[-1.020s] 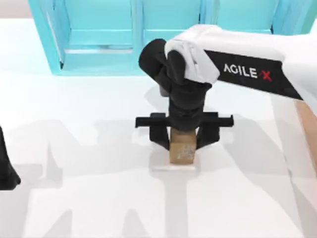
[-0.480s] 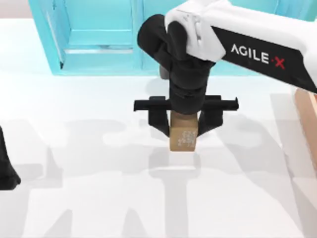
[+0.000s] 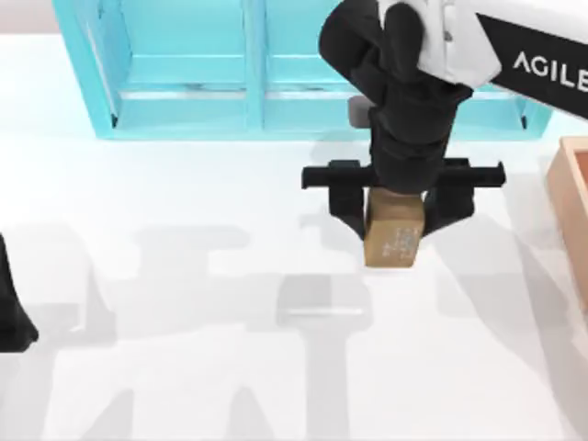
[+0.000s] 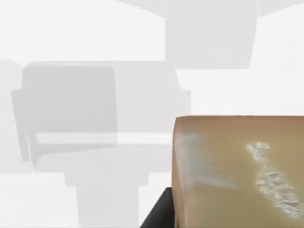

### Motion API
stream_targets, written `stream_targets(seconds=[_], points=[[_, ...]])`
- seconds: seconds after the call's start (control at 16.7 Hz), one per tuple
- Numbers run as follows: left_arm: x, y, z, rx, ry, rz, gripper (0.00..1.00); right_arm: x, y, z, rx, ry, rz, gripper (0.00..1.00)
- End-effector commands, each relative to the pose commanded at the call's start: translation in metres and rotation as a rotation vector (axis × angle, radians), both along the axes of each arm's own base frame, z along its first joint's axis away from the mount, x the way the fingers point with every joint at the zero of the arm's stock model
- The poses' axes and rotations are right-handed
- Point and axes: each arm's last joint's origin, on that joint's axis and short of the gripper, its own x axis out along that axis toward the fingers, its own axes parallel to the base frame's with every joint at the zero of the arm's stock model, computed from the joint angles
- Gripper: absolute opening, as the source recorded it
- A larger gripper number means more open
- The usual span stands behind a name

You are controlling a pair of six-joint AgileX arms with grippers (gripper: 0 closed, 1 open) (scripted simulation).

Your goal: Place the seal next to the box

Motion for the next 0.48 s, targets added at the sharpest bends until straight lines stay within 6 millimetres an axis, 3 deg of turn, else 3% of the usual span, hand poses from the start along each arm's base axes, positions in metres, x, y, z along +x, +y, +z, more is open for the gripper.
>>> stream_targets(seconds=[0.18,0.48], points=[[0.000,0.000,0.000,0.000,0.000,0.000,1.00,-0.016,-0.052,0.031,0.006,-0.012,-0.003,0.00],[0.000,0.000,0.000,0.000,0.000,0.000,1.00,-0.063,-0.129,0.060,0.001,-0.012,0.001,0.00]])
